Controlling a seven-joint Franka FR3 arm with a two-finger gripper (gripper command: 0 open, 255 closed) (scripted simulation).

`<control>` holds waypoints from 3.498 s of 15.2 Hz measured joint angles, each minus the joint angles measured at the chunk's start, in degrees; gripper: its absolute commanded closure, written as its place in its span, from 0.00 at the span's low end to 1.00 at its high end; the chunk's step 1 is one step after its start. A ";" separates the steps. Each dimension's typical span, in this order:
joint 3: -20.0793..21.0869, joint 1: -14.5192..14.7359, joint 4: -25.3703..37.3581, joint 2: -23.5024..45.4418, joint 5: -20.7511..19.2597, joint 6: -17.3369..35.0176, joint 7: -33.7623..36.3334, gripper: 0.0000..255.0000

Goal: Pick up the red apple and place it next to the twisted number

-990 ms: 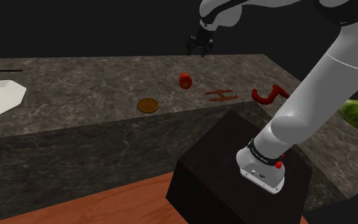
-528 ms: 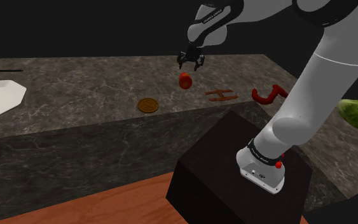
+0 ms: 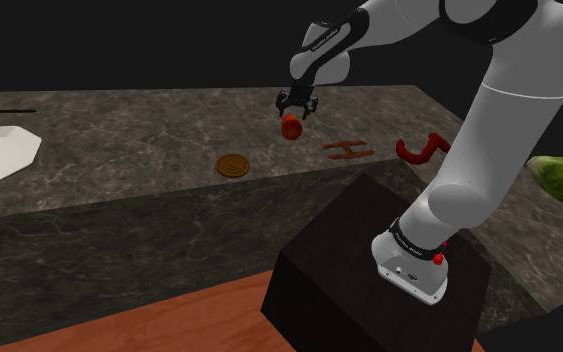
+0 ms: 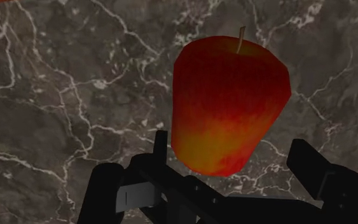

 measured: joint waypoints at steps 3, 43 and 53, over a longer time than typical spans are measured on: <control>0.04 -0.03 -0.03 0.21 0.10 0.27 -0.07 0.00; 2.64 -6.30 14.42 8.76 8.79 -17.25 -12.31 1.00; 2.51 -6.22 14.77 7.95 8.45 -18.52 -11.97 1.00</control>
